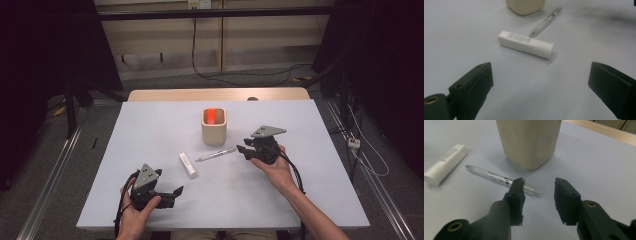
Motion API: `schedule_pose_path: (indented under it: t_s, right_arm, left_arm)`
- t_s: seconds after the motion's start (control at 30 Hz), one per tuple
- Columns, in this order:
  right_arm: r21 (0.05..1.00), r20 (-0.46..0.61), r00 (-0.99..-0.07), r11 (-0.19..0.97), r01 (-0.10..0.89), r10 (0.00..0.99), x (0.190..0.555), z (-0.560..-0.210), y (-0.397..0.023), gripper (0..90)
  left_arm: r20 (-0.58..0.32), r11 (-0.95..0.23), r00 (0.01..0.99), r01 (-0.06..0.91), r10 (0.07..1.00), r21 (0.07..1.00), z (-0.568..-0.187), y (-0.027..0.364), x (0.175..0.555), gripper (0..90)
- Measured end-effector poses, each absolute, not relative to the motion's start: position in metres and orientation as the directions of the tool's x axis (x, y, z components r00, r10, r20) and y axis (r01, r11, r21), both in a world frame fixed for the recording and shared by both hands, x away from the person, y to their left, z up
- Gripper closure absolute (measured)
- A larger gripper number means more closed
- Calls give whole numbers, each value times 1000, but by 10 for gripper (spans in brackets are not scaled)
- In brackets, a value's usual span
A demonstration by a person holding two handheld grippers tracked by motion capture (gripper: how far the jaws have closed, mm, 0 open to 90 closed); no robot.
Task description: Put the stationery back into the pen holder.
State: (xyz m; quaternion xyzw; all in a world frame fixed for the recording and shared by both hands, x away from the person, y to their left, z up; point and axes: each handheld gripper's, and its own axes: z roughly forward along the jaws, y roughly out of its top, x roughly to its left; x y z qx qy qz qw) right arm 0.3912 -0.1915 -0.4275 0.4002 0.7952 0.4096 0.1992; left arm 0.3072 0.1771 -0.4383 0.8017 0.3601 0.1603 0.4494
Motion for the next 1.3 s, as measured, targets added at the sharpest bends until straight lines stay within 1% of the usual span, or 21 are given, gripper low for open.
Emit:
schedule_pose_path:
  t_s: [0.03,0.1,0.17,0.2,0.3,0.37,0.47,0.63,0.7,0.87,1.17,1.3]
  right_arm:
    - [808,2,-606,355,469,796,394,-429,-190,710]
    - [801,24,-625,360,479,780,399,-431,-189,809]
    - [805,27,-616,348,480,788,404,-431,-188,885]
    - [810,30,-610,338,479,792,406,-431,-189,900]
    - [809,25,-596,334,484,803,413,-432,-190,900]
    - [795,39,-599,338,504,800,419,-432,-190,900]
    - [773,20,-592,363,520,806,425,-433,-187,900]
    - [742,64,-617,376,555,785,436,-440,-177,900]
    - [740,81,-618,368,563,782,438,-443,-172,900]
    - [728,86,-603,363,581,793,444,-450,-165,900]
    - [714,72,-627,399,576,776,448,-454,-155,900]
    - [705,64,-638,417,573,767,448,-457,-152,900]
  left_arm:
    - [-62,-341,685,436,725,833,-439,178,307,58]
    - [-67,-339,685,440,725,831,-439,178,307,58]
    - [-59,-345,687,436,724,831,-439,180,307,58]
    - [-57,-344,684,436,727,832,-439,180,307,58]
    - [-62,-337,684,433,727,836,-439,180,307,58]
    - [-55,-347,686,434,726,832,-439,180,307,58]
    - [-60,-345,689,434,723,832,-438,181,307,58]
    - [-57,-342,684,434,728,834,-438,183,307,58]
    - [-57,-344,684,436,728,831,-438,183,307,58]
    - [-60,-343,684,438,727,831,-439,183,309,58]
    - [-45,-363,692,431,720,826,-438,183,307,58]
    - [-52,-359,694,434,718,827,-439,181,307,58]
